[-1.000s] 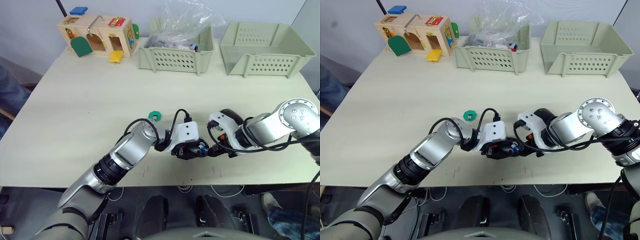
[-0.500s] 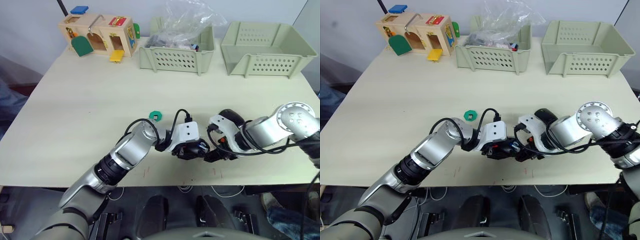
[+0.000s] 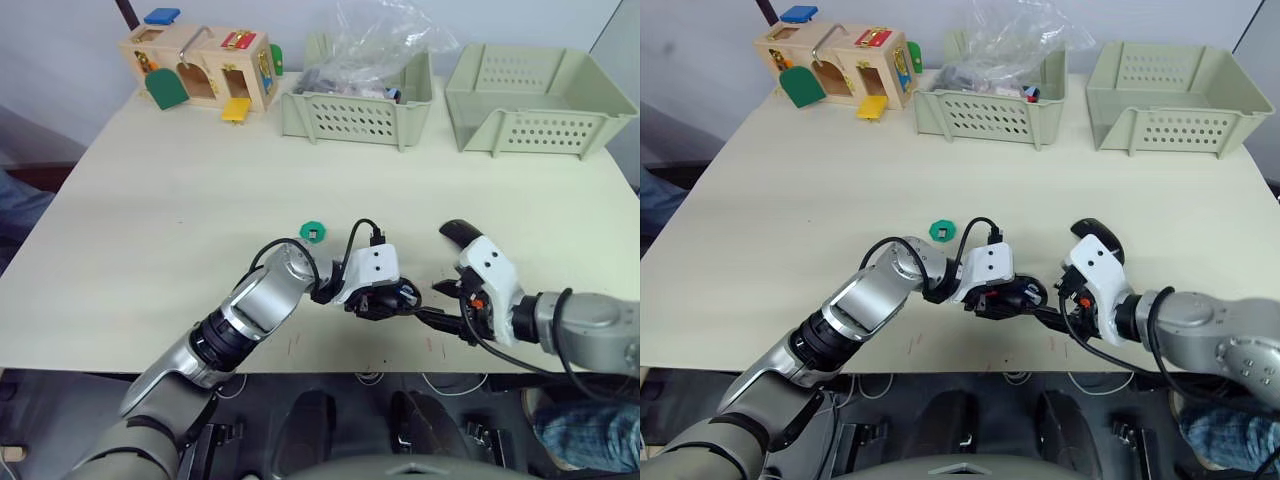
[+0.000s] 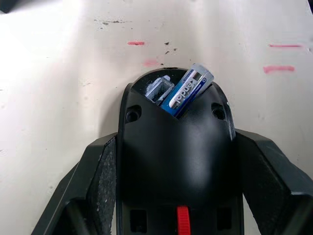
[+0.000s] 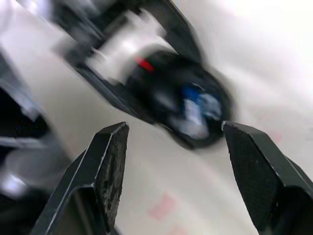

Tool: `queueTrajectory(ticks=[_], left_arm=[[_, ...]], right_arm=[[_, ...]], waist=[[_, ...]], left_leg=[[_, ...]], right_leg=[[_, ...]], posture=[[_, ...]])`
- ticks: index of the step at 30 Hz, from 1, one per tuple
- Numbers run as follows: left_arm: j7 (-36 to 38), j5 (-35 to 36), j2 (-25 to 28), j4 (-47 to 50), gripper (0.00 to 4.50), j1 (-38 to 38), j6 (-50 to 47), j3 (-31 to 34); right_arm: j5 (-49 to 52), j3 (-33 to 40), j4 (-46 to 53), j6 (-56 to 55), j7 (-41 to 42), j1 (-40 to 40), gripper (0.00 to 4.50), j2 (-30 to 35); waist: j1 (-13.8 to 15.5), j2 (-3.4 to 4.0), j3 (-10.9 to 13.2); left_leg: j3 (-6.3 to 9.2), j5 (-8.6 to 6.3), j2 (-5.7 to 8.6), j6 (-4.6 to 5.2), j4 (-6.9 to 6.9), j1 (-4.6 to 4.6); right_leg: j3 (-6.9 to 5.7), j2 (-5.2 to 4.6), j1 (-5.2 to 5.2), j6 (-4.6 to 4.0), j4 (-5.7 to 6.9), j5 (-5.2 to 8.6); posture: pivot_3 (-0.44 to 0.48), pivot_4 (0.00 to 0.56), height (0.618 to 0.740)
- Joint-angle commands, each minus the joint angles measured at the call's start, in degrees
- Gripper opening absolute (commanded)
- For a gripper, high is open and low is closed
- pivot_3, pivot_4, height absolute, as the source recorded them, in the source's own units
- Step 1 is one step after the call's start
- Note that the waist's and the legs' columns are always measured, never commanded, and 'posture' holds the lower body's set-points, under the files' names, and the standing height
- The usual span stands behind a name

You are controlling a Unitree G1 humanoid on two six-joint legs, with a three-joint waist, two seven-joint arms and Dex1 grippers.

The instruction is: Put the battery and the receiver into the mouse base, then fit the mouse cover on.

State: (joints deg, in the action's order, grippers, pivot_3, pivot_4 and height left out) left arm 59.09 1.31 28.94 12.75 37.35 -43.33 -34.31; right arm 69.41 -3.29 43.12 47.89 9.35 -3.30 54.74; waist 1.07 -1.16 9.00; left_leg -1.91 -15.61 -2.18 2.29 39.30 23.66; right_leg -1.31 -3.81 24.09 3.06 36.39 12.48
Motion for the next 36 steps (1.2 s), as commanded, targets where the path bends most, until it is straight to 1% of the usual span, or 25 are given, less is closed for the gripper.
queueTrajectory(ticks=[1,2,4,6,7,8,9,12,13,14,15,16,17,18,19,28,36], left_arm=[[0.11,-0.33,0.01,-0.51,2.90,-0.41,-0.31,-1.18],[0.12,-0.33,0.03,-0.48,2.90,-0.42,-0.34,-1.19],[0.09,-0.33,0.08,-0.37,2.90,-0.42,-0.40,-1.17],[0.04,-0.31,0.15,-0.14,2.90,-0.44,-0.56,-1.15],[0.02,-0.30,0.17,-0.08,2.90,-0.45,-0.60,-1.15],[0.01,-0.29,0.18,-0.06,2.90,-0.45,-0.62,-1.15],[0.06,-0.27,0.31,0.02,2.90,-0.54,-0.61,-1.14],[0.06,-0.23,0.53,0.28,2.90,-0.81,-0.75,-1.12],[-0.01,-0.21,0.50,0.27,2.90,-0.85,-0.88,-1.11],[-0.06,-0.19,0.47,0.25,2.90,-0.88,-0.96,-1.10],[-0.08,-0.16,0.52,0.35,2.90,-0.95,-1.04,-1.07],[-0.09,-0.18,0.55,0.42,2.90,-0.99,-1.00,-1.07],[-0.14,-0.22,0.56,0.42,2.90,-1.03,-0.95,-1.07],[-0.17,-0.24,0.60,0.48,2.90,-1.10,-0.93,-1.05],[-0.18,-0.26,0.61,0.35,2.90,-1.11,-0.85,-1.04],[0.09,-0.37,0.84,-0.80,2.90,-0.67,-0.10,-0.83],[0.20,-0.42,0.99,-0.64,2.90,-0.60,0.00,-0.84]], right_arm=[[-16.79,0.12,1.58,-12.30,9.09,6.43,3.19,-1.05],[-19.87,-0.58,1.22,-13.80,10.01,7.47,3.19,-1.41],[-25.63,-1.76,-0.99,-20.18,13.48,9.45,3.19,-5.03],[-30.57,-3.10,-4.79,-24.66,13.37,10.04,3.19,-10.33],[-32.13,-3.31,-5.83,-25.57,13.47,10.18,3.19,-11.94],[-33.40,-3.26,-6.46,-26.29,13.85,10.36,3.19,-13.10],[-32.81,-3.47,-6.36,-26.47,16.47,10.27,3.19,-13.52],[-33.75,-4.14,-8.88,-28.72,20.63,9.69,3.19,-16.75],[-34.28,-4.29,-9.98,-29.56,21.48,9.56,2.65,-18.00],[-34.63,-4.31,-10.63,-30.04,22.29,9.51,2.23,-18.86],[-35.00,-4.30,-11.02,-30.37,22.81,9.52,1.97,-19.54],[-36.14,-4.83,-11.77,-30.87,23.77,9.42,1.38,-19.85],[-37.05,-5.35,-12.64,-31.61,24.86,9.35,0.97,-20.47],[-37.77,-5.70,-13.25,-32.17,25.68,9.34,0.33,-21.00],[-38.63,-6.03,-13.96,-32.82,26.26,9.12,0.03,-21.63],[-42.81,-6.01,-18.71,-33.95,27.35,7.66,0.03,-26.11],[-45.10,-5.82,-21.20,-34.54,27.50,8.53,0.03,-28.03]], waist=[[-0.06,0.00,0.00],[-0.11,0.00,0.00],[-0.20,-0.01,0.00],[-0.21,-0.01,0.00],[-0.20,-0.01,0.01],[-0.15,-0.01,0.01],[-0.13,0.01,0.02],[-0.19,0.01,0.02],[-0.16,0.01,0.02],[-0.15,0.01,0.02],[-0.13,0.01,0.02],[-0.16,0.01,0.02],[-0.18,0.01,0.02],[-0.19,0.01,0.02],[-0.20,0.01,0.02],[-0.20,0.02,0.02],[-0.20,0.02,0.02]], left_leg=[[-0.01,0.00,0.02,0.00,0.01,0.00],[0.00,0.00,0.02,0.00,0.02,0.00],[-0.02,0.00,0.02,0.00,0.05,-0.03],[0.02,0.01,0.00,-0.01,0.07,-0.08],[0.05,0.02,-0.01,-0.01,0.09,-0.08],[0.05,0.02,-0.01,-0.01,0.10,-0.09],[0.07,0.02,-0.01,-0.02,0.11,-0.09],[0.00,0.02,-0.01,-0.02,0.11,-0.09],[0.00,0.02,-0.01,-0.02,0.11,-0.10],[0.03,0.02,-0.01,-0.02,0.10,-0.10],[0.04,0.02,-0.01,-0.02,0.10,-0.10],[0.04,0.02,-0.01,-0.02,0.10,-0.09],[0.03,0.02,-0.01,-0.02,0.10,-0.10],[0.00,0.02,-0.01,-0.02,0.10,-0.12],[0.00,0.02,-0.01,-0.02,0.11,-0.12],[-0.12,0.02,-0.01,-0.02,0.11,-0.31],[-0.27,0.02,-0.01,-0.02,0.08,-0.46]], right_leg=[[0.01,-0.01,0.00,0.02,0.00,-0.01],[0.00,-0.01,0.00,0.02,0.00,-0.01],[0.01,-0.01,0.00,0.03,0.02,0.01],[-0.01,0.04,-0.01,-0.10,0.06,0.09],[-0.01,0.07,-0.02,-0.16,0.09,0.12],[0.00,0.07,-0.02,-0.18,0.12,0.13],[-0.02,0.08,-0.02,-0.19,0.14,0.13],[0.05,0.07,-0.01,-0.22,0.14,0.10],[0.05,0.07,-0.01,-0.23,0.14,0.00],[0.02,0.08,-0.02,-0.21,0.15,-0.10],[0.01,0.08,-0.02,-0.21,0.15,-0.10],[0.00,0.08,-0.02,-0.21,0.15,-0.10],[0.02,0.08,-0.02,-0.21,0.16,-0.09],[0.04,0.08,-0.02,-0.23,0.16,-0.08],[0.04,0.08,-0.02,-0.25,0.17,-0.07],[0.18,0.09,-0.09,-0.29,0.31,-0.07],[0.33,0.09,-0.14,-0.30,0.36,-0.07]], posture=[[0.000,0.150,0.740],[0.000,0.150,0.740],[0.000,0.150,0.740],[0.000,0.150,0.740],[0.000,0.150,0.740],[0.000,0.150,0.740],[0.000,0.150,0.740],[0.000,0.150,0.740],[0.000,0.150,0.740],[0.000,0.150,0.740],[0.000,0.150,0.740],[0.000,0.150,0.740],[0.000,0.150,0.740],[0.000,0.150,0.740],[0.000,0.150,0.740],[0.000,0.150,0.740],[0.000,0.150,0.740]])
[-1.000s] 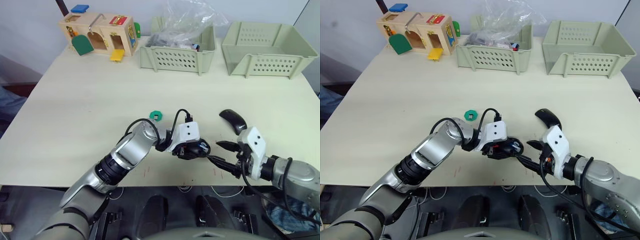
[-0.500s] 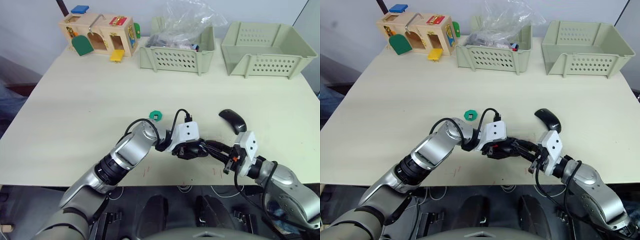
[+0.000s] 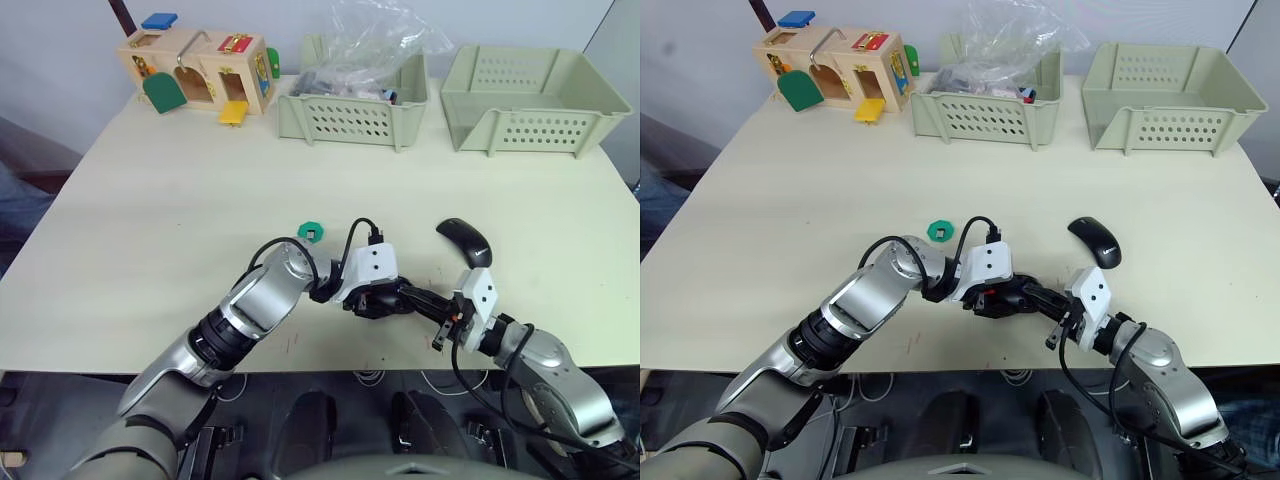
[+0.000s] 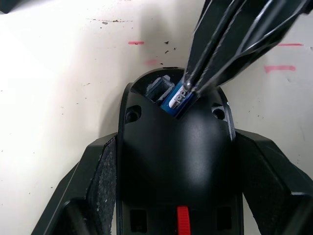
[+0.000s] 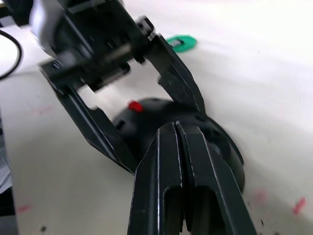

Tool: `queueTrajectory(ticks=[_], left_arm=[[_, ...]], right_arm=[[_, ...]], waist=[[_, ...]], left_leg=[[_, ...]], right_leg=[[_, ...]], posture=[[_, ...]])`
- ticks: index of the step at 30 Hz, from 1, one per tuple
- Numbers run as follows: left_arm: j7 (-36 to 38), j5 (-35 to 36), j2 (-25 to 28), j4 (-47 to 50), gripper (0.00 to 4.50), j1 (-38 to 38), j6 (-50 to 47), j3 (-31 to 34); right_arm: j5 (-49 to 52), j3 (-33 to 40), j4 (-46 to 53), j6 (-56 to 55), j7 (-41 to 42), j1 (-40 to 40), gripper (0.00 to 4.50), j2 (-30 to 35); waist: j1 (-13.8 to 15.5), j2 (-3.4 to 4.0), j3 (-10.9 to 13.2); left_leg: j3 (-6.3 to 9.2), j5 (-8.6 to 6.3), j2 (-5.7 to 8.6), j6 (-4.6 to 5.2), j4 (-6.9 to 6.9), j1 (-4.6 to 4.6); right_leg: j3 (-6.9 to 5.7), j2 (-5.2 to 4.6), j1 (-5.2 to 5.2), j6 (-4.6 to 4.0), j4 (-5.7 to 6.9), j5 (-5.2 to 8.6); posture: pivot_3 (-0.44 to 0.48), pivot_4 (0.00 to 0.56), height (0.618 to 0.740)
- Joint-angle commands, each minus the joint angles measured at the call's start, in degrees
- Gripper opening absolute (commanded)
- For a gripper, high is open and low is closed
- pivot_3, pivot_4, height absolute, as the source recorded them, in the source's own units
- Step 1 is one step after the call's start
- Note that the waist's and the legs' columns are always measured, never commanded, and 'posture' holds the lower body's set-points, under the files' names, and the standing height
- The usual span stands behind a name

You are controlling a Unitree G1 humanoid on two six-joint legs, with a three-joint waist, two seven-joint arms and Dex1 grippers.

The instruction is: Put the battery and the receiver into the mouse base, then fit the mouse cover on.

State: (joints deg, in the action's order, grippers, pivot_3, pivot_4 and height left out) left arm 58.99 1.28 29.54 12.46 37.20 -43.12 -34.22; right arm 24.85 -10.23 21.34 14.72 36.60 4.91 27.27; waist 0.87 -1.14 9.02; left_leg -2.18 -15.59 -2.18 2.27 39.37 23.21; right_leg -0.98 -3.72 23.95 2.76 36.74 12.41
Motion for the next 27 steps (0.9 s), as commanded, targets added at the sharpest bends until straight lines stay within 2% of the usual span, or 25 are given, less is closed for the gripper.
queueTrajectory(ticks=[1,13,21,27], left_arm=[[0.31,-0.39,0.40,-0.29,2.90,-0.46,-0.26,-0.95],[0.33,-0.14,0.43,0.43,2.90,-0.41,-0.99,-0.98],[0.32,-0.10,0.37,0.51,2.90,-0.30,-1.31,-1.06],[0.42,-0.01,0.32,0.28,2.90,-0.11,-1.46,-0.97]], right_arm=[[-0.73,1.12,0.32,-1.16,0.12,0.43,0.03,-0.84],[-1.47,0.57,-5.71,2.81,0.33,0.28,0.03,-3.94],[-5.22,-3.04,-8.86,3.50,1.90,-0.57,0.03,-3.86],[-8.98,-4.45,-11.69,6.61,0.14,-1.11,0.03,-3.34]], waist=[[-0.01,0.00,0.00],[-0.09,-0.04,-0.03],[-0.19,-0.13,-0.23],[-0.23,-0.23,-0.48]], left_leg=[[-0.02,0.00,0.00,0.00,-0.01,-0.04],[-0.21,-0.01,-0.02,0.01,-0.12,-0.43],[-0.24,-0.01,-0.04,0.01,-0.15,-0.49],[-0.28,-0.01,-0.05,0.01,-0.18,-0.56]], right_leg=[[0.01,0.00,-0.03,0.00,0.00,0.00],[0.20,0.04,-0.27,-0.12,0.00,0.08],[0.24,0.06,-0.28,-0.13,0.01,0.10],[0.27,0.08,-0.30,-0.15,0.02,0.10]], posture=[[0.000,0.150,0.740],[0.000,0.150,0.740],[0.000,0.150,0.740],[0.000,0.150,0.740]])
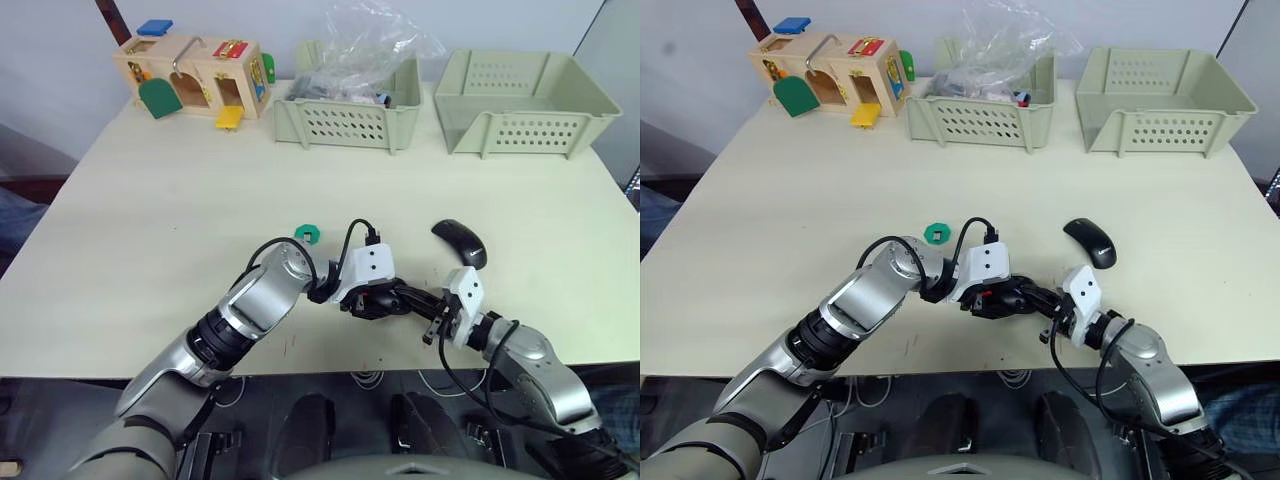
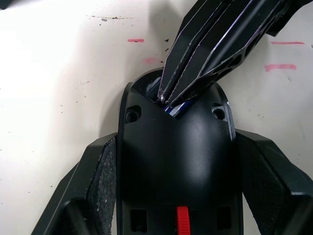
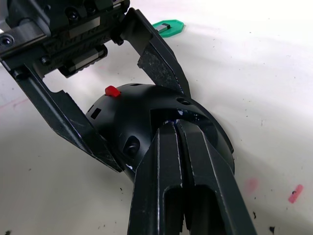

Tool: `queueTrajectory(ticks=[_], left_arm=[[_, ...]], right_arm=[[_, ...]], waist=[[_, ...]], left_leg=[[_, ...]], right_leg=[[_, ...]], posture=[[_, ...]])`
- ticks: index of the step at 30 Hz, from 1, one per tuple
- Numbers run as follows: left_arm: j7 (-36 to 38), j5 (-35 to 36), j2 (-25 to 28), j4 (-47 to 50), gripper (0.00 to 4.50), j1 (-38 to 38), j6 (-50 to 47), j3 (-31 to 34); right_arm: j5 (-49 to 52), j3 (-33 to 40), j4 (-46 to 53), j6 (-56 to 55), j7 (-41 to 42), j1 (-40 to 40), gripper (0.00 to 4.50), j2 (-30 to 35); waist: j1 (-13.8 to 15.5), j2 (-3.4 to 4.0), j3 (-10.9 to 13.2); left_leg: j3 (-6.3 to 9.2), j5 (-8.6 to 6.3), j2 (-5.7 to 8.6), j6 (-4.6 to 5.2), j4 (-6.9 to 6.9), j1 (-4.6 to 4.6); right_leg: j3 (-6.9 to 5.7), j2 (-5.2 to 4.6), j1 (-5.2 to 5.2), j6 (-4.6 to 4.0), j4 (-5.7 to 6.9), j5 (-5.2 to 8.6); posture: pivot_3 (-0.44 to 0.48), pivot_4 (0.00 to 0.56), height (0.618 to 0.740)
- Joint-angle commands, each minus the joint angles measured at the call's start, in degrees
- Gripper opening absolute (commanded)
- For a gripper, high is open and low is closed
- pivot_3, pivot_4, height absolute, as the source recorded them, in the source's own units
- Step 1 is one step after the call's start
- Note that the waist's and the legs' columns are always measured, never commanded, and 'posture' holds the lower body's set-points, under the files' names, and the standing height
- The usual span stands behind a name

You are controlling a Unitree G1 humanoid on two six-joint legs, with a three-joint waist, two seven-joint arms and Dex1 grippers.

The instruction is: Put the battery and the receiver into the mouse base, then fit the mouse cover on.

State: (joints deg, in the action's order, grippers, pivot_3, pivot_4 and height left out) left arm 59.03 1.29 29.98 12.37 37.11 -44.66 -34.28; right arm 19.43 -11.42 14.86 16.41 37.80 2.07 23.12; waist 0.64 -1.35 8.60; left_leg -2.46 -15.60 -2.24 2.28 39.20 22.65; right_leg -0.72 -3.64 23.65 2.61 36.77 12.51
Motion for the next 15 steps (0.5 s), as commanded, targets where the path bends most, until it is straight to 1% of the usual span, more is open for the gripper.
queueTrajectory(ticks=[1,3,5,7,9,10,11,13,14,15], left_arm=[[0.39,-0.02,-0.13,0.32,2.90,0.01,0.09,-0.92],[0.42,-0.01,-0.13,0.25,2.90,0.05,0.10,-0.89],[0.48,-0.06,-0.06,0.20,2.90,0.06,0.18,-0.92],[0.51,-0.16,-0.02,0.13,2.90,0.00,0.38,-1.03],[0.44,-0.32,-0.18,-0.38,2.90,-0.04,0.87,-1.15],[0.41,-0.36,-0.26,-0.58,2.90,-0.05,1.03,-1.18],[0.36,-0.40,-0.34,-0.84,2.90,-0.05,1.22,-1.20],[0.38,-0.45,-0.35,-1.06,2.90,-0.09,1.53,-1.22],[0.39,-0.48,-0.35,-1.12,2.90,-0.10,1.64,-1.22],[0.43,-0.50,-0.36,-1.22,2.90,-0.10,1.79,-1.23]], right_arm=[[-1.56,-1.38,-3.91,4.72,-0.78,1.54,0.03,0.42],[0.97,0.93,-2.20,4.54,-0.34,1.28,0.03,-0.15],[1.09,2.26,-0.31,3.67,0.64,1.03,0.03,1.24],[7.33,6.87,6.22,6.49,6.62,1.88,0.03,6.90],[12.14,11.66,11.41,7.23,14.80,4.33,0.55,15.03],[13.33,13.20,12.44,6.89,17.27,5.30,0.82,17.66],[14.35,15.22,13.03,6.59,19.27,6.30,1.27,20.15],[15.40,19.52,13.19,5.42,22.11,8.42,2.45,23.58],[15.46,20.91,13.19,5.00,23.00,9.16,2.66,24.56],[15.78,22.22,13.24,4.79,23.75,9.93,3.25,25.12]], waist=[[0.02,-0.03,-0.11],[0.05,-0.03,-0.11],[0.06,-0.02,-0.10],[0.21,0.16,0.01],[0.30,0.19,0.04],[0.27,0.21,0.06],[0.23,0.19,0.06],[0.16,0.17,0.05],[0.20,0.18,0.05],[0.22,0.18,0.05]], left_leg=[[0.01,0.00,0.00,0.00,0.00,-0.01],[0.00,0.00,-0.01,0.00,-0.01,-0.01],[-0.01,0.00,-0.01,0.00,-0.01,0.00],[-0.03,0.00,0.00,0.00,0.00,0.02],[-0.07,-0.01,0.04,0.01,0.01,0.12],[-0.08,-0.01,0.04,0.01,0.01,0.13],[-0.11,-0.01,0.04,0.02,0.02,0.13],[-0.11,-0.02,0.02,0.03,0.02,0.06],[-0.11,-0.02,0.02,0.02,0.01,0.04],[-0.11,-0.02,0.02,0.02,0.01,0.05]], right_leg=[[0.00,0.00,-0.01,0.00,0.00,0.00],[0.00,0.00,-0.01,0.00,0.00,0.01],[0.01,0.00,-0.01,-0.01,0.00,0.00],[0.02,0.00,0.00,-0.01,-0.01,0.00],[0.05,-0.05,0.03,-0.01,-0.05,0.00],[0.05,-0.05,0.03,-0.01,-0.08,-0.01],[0.08,-0.05,0.03,-0.01,-0.09,-0.01],[0.09,-0.02,0.01,0.02,-0.08,0.01],[0.08,-0.01,0.01,0.17,-0.06,0.11],[0.06,0.00,0.01,0.19,-0.05,0.12]], posture=[[0.000,0.150,0.740],[0.000,0.150,0.740],[0.000,0.150,0.740],[0.000,0.150,0.740],[0.000,0.150,0.740],[0.000,0.150,0.740],[0.000,0.150,0.740],[0.000,0.150,0.740],[0.000,0.150,0.740],[0.000,0.150,0.740]])
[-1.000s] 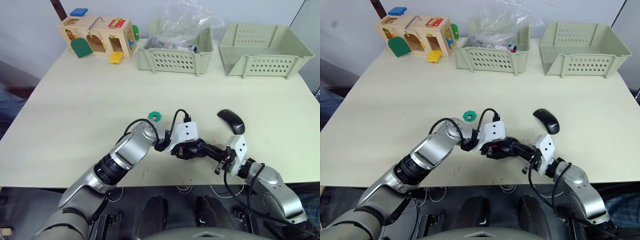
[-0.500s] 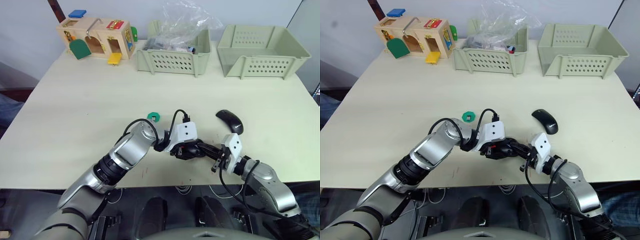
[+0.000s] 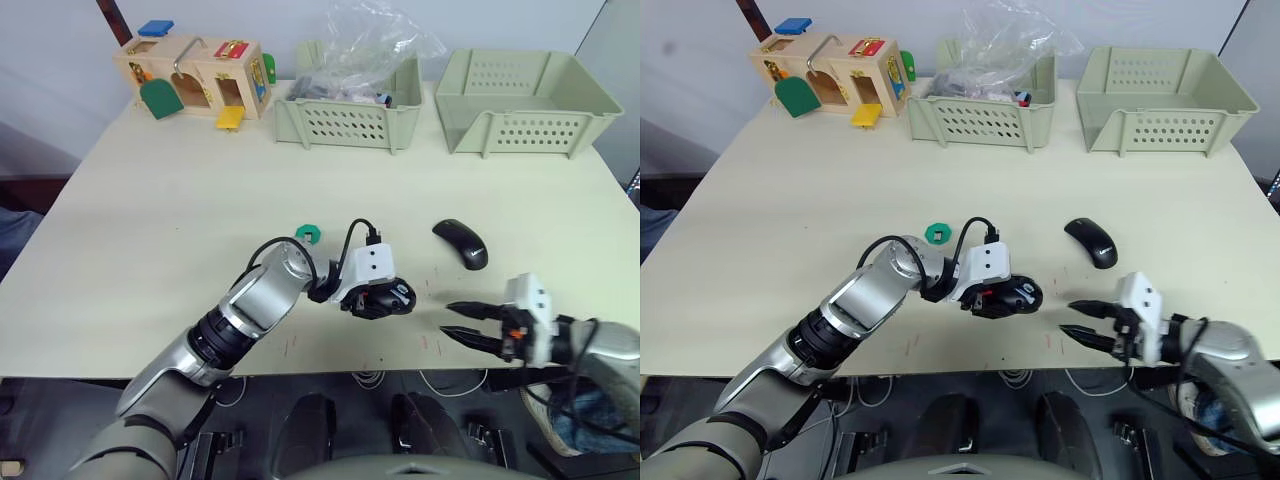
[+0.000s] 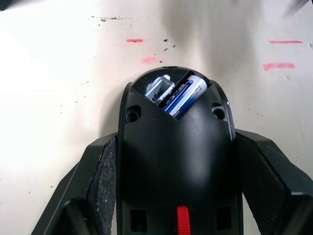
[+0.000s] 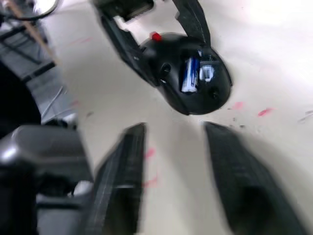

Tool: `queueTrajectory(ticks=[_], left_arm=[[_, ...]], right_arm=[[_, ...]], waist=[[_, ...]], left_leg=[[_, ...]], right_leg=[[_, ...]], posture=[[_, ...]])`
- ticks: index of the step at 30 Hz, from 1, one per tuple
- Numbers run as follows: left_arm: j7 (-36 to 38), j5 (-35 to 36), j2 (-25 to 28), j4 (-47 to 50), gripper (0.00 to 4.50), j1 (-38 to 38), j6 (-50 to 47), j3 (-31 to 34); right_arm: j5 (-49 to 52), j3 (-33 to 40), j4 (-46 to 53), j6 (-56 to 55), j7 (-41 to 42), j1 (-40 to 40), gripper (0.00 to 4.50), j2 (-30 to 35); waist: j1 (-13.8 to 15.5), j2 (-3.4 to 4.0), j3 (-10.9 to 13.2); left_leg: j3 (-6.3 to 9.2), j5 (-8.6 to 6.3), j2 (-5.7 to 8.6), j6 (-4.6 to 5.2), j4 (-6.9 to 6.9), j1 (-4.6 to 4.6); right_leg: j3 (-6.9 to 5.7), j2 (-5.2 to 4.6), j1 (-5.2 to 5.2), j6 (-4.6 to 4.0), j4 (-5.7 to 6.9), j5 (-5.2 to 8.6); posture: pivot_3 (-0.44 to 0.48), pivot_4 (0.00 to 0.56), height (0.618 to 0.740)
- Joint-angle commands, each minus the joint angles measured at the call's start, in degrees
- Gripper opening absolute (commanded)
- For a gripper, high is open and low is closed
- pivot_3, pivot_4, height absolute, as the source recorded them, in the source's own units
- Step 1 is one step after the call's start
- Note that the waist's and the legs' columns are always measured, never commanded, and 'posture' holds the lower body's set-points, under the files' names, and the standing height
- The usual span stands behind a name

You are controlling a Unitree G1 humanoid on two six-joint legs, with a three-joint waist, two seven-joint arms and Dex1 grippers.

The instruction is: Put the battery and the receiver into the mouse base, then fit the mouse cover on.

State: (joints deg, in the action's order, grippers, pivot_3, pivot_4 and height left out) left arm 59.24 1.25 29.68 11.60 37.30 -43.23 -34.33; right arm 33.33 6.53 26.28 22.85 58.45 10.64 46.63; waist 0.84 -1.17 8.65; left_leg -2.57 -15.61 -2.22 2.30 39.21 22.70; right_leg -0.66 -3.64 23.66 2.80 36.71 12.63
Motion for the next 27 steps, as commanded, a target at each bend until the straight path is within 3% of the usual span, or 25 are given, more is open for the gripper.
queueTrajectory(ticks=[1,2,3,9,18,19,20,27], left_arm=[[0.26,-0.49,-0.07,-0.60,2.90,-0.29,0.52,-1.16],[0.32,-0.53,-0.09,-0.80,2.90,-0.29,0.77,-1.15],[0.38,-0.58,-0.14,-0.92,2.90,-0.28,0.99,-1.17],[0.75,-0.55,-0.28,-1.09,2.90,-0.25,1.26,-1.08],[1.18,0.38,-0.39,-0.38,2.90,-0.12,-0.05,-0.32],[1.05,0.86,-0.67,-0.31,3.92,-0.11,-0.67,0.21],[0.73,0.95,-0.84,-0.16,4.23,-0.15,-0.55,0.61],[1.66,5.32,0.80,3.46,4.38,-0.90,-1.02,6.45]], right_arm=[[2.10,4.93,1.82,-1.74,3.49,1.76,3.70,1.85],[2.80,6.81,1.95,-1.99,4.44,2.72,4.25,2.31],[3.40,9.45,2.27,-2.12,5.55,4.20,4.43,3.04],[6.00,17.74,3.86,-1.38,6.30,7.72,4.43,3.02],[5.86,18.09,4.80,-1.23,5.81,8.18,4.43,2.46],[5.82,17.96,4.79,-1.21,5.71,8.03,4.50,2.42],[5.84,17.91,4.79,-1.18,5.64,7.95,4.50,2.39],[5.87,17.47,4.53,-1.07,5.28,7.27,4.50,2.26]], waist=[[0.06,-0.01,0.01],[0.05,-0.01,0.01],[0.17,0.00,0.01],[0.09,0.00,0.00],[0.09,0.00,0.00],[0.08,0.00,0.01],[0.07,-0.01,0.03],[0.05,-0.01,0.05]], left_leg=[[0.00,0.00,0.00,0.00,0.00,0.01],[-0.01,0.00,0.00,0.00,0.00,0.04],[0.00,0.00,0.00,0.00,0.00,0.04],[0.00,0.00,0.02,0.00,0.01,0.01],[0.01,0.00,0.02,0.00,0.01,0.02],[0.01,0.00,0.02,0.00,0.01,0.03],[0.01,0.00,0.02,0.00,0.01,0.03],[0.02,0.00,0.02,0.00,0.01,0.06]], right_leg=[[0.01,0.00,0.00,0.00,0.00,0.00],[0.00,-0.01,0.00,0.00,-0.01,0.00],[0.01,-0.01,0.00,0.00,-0.02,0.00],[0.04,-0.03,0.00,0.01,-0.02,0.00],[0.04,-0.03,0.00,0.01,-0.02,0.00],[0.04,-0.03,0.00,0.00,-0.02,0.00],[0.04,-0.03,0.01,0.00,-0.02,0.00],[0.03,-0.03,0.02,0.00,-0.02,0.00]], posture=[[0.000,0.150,0.740],[0.000,0.150,0.740],[0.000,0.150,0.740],[0.000,0.150,0.740],[0.000,0.150,0.740],[0.000,0.150,0.740],[0.000,0.150,0.740],[0.000,0.150,0.740]])
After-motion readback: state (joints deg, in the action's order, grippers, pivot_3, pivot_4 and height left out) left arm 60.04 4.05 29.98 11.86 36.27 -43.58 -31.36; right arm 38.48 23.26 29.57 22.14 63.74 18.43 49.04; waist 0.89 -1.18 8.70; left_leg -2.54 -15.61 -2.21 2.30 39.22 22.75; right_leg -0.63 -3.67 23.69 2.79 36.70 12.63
